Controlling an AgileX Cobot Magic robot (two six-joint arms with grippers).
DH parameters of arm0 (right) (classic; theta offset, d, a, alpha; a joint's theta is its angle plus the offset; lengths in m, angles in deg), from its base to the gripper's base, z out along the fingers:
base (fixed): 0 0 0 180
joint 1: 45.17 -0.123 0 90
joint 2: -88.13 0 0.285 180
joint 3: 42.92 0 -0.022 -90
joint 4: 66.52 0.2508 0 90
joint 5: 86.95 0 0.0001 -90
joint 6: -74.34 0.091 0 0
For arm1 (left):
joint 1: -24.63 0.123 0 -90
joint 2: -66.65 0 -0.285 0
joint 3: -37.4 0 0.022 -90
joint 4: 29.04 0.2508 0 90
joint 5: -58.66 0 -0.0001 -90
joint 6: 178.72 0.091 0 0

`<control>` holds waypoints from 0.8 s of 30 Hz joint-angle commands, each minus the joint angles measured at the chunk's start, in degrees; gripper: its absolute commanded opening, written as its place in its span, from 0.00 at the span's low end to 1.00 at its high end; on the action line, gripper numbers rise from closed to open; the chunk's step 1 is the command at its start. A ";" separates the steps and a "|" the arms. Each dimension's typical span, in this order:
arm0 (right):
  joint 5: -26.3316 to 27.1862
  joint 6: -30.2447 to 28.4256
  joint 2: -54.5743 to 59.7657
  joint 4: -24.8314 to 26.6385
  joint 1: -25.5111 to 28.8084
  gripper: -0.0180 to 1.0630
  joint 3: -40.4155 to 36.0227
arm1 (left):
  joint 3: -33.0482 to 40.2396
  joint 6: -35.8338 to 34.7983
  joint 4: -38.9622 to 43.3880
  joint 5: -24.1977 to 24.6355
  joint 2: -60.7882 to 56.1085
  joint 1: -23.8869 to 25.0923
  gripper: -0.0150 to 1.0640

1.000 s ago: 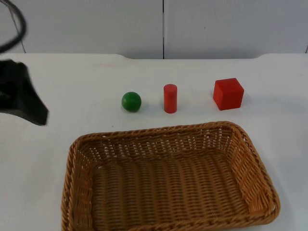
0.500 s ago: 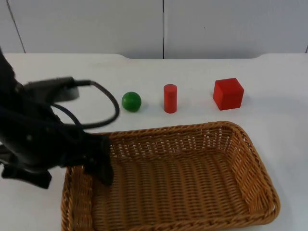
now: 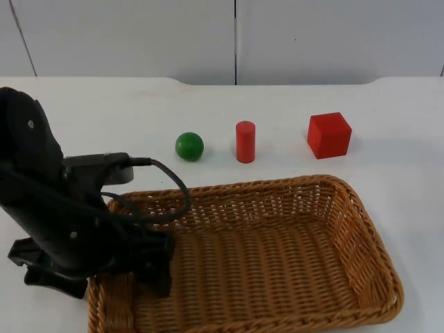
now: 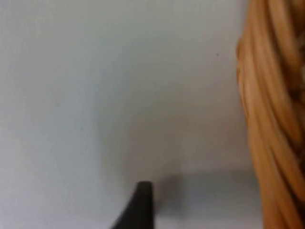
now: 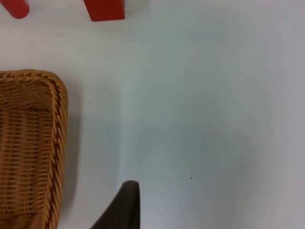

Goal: Pick up the basket with the left hand and place the object to the left of the red cylinder into the basket with the right hand.

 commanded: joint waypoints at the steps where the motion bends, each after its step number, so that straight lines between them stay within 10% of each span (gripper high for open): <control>1: 0.52 -0.57 -0.16 -0.09 0.29 0.99 0.24 | -0.14 -0.33 -1.57 -1.13 0.02 -0.29 0.63; 9: 0.51 -0.57 -0.16 -0.21 0.29 0.99 0.24 | -0.14 -0.46 -3.64 -1.57 -0.10 -0.29 0.03; 24: 0.26 -1.21 -0.16 -0.31 0.29 0.99 0.24 | -0.03 7.74 -4.51 12.24 -6.36 7.11 0.01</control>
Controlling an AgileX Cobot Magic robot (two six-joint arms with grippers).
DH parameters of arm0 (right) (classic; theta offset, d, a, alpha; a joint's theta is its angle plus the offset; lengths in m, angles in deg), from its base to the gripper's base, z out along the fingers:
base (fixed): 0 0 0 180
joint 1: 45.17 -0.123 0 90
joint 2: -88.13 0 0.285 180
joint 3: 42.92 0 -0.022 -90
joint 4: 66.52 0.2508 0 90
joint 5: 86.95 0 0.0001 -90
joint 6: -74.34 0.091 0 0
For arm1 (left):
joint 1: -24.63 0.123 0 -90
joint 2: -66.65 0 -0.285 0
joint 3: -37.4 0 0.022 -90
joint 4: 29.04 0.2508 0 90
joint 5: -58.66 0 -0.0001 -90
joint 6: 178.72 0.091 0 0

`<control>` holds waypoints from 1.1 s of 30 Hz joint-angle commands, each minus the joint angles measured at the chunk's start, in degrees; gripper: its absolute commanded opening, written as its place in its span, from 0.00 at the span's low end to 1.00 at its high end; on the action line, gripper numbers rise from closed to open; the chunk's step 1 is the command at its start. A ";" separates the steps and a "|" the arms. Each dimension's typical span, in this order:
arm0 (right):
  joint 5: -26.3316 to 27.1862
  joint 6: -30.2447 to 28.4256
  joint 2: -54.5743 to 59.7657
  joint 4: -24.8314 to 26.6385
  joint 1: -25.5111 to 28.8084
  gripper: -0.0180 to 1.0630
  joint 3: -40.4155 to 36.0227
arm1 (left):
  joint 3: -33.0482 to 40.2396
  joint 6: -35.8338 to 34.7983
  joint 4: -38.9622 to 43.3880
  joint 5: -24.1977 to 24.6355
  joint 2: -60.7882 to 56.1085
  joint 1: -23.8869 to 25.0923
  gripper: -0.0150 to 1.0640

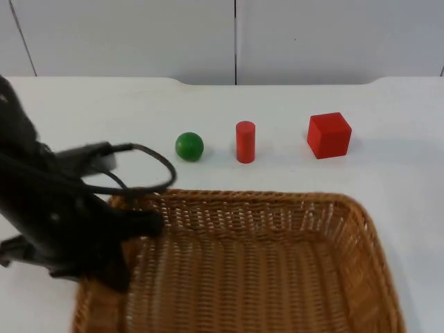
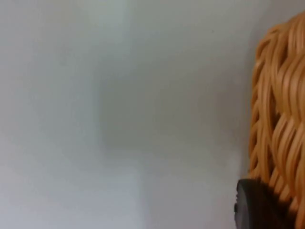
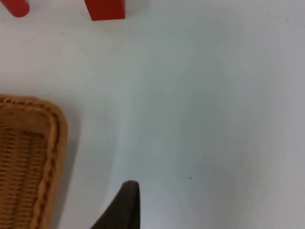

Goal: Pick up the basket with the left hand and place the object to the left of the red cylinder into the basket with the right hand.

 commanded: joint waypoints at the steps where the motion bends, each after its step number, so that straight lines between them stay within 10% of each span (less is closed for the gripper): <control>1: 0.27 -0.83 -0.16 -0.31 0.29 0.99 0.24 | 0.33 4.29 1.68 4.96 -4.00 3.55 0.01; 12: -0.76 -1.35 -0.16 -0.07 0.29 0.99 0.24 | 0.33 12.98 1.68 20.64 -17.40 30.60 0.01; 26: -1.42 -1.35 0.41 3.27 0.29 0.99 1.30 | 0.33 15.40 5.27 23.70 -18.62 33.55 0.01; 33: -5.04 -8.94 11.33 11.75 -1.14 0.99 15.04 | 0.33 15.74 5.52 25.04 -18.62 33.55 0.01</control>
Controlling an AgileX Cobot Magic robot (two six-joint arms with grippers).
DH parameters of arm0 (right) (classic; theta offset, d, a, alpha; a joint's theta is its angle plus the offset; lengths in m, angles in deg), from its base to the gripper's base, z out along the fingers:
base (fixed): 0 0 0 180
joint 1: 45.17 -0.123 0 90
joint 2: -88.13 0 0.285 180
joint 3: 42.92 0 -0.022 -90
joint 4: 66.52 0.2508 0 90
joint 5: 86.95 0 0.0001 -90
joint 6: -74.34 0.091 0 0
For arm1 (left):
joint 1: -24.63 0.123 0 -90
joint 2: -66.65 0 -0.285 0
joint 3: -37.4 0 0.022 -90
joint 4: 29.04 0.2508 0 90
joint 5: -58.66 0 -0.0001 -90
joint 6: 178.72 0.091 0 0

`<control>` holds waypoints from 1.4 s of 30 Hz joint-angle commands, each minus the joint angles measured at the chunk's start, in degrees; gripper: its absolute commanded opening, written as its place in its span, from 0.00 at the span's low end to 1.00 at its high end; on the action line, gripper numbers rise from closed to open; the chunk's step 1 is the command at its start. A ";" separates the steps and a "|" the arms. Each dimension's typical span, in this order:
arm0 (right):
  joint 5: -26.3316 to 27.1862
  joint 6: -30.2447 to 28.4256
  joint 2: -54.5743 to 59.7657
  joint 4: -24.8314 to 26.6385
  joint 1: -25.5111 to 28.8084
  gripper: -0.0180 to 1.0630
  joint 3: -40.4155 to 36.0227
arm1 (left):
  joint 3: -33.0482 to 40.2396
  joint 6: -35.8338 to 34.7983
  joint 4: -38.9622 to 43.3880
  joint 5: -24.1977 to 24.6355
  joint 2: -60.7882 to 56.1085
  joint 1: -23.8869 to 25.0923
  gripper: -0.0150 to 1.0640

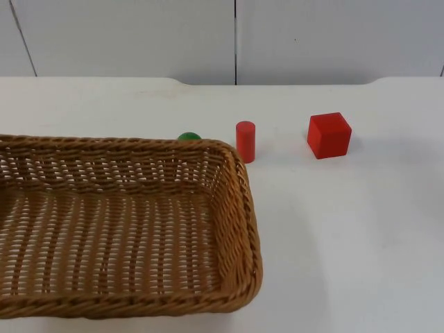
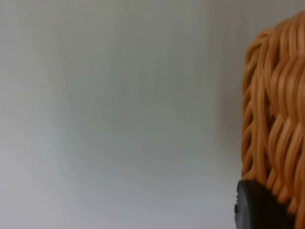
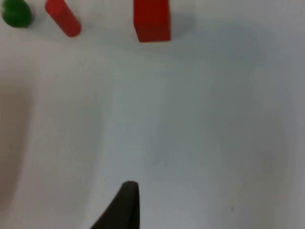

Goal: Pick up the basket with the left hand and place the object to the left of the red cylinder into the basket with the right hand.

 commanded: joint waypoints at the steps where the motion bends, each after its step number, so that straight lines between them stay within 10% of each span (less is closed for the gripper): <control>1: 0.00 -2.59 5.68 2.29 -2.15 0.99 6.03 | 0.13 0.25 -0.85 1.43 -0.76 0.21 0.01; 20: -12.66 -7.86 70.04 -4.12 -28.18 0.99 80.01 | 0.13 0.68 -0.43 1.67 -0.76 0.21 0.01; 42: 0.27 -7.58 88.10 -4.05 -28.17 0.94 87.31 | 0.13 1.18 -0.38 1.45 -0.66 0.21 0.01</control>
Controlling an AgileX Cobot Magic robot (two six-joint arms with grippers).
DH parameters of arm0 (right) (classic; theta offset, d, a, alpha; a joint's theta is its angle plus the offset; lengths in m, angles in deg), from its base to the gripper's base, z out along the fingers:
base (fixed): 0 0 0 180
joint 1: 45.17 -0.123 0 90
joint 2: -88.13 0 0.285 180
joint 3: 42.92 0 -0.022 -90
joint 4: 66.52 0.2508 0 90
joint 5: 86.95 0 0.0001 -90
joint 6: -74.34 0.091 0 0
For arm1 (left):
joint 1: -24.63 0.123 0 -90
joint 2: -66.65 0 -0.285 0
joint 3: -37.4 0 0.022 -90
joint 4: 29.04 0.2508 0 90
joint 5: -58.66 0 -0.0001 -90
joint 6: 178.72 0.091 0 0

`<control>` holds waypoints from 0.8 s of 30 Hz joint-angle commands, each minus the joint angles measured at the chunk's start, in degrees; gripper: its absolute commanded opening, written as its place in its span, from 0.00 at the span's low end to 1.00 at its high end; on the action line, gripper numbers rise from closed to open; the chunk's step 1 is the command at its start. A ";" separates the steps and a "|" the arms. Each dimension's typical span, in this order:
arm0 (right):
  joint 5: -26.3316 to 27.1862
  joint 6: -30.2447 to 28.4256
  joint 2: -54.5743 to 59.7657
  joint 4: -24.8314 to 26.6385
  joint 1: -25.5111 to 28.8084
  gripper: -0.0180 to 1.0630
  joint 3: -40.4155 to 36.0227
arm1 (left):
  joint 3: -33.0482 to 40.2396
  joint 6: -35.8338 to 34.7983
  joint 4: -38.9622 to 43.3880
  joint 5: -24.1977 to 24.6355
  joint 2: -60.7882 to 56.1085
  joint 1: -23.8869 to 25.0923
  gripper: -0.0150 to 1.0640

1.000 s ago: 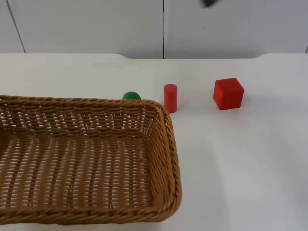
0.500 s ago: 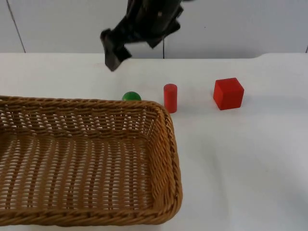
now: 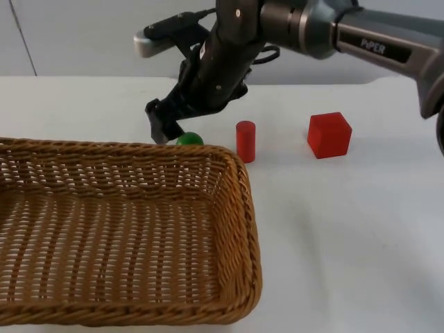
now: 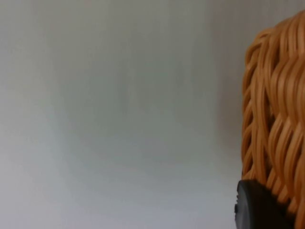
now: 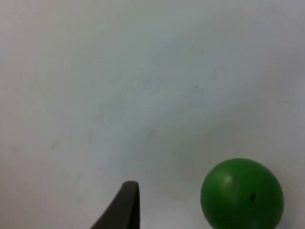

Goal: Pick up the basket with the left hand and place the object to the left of the red cylinder into the basket with the right hand.

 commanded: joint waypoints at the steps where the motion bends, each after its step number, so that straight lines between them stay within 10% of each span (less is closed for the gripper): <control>1: 1.78 -0.44 0.68 0.02 0.06 0.94 0.46 | 0.13 0.29 -0.83 0.71 -0.66 0.21 0.01; 24: 6.84 -1.06 4.70 0.82 0.06 0.77 0.46 | 0.13 0.29 -0.74 0.26 -0.66 0.21 0.01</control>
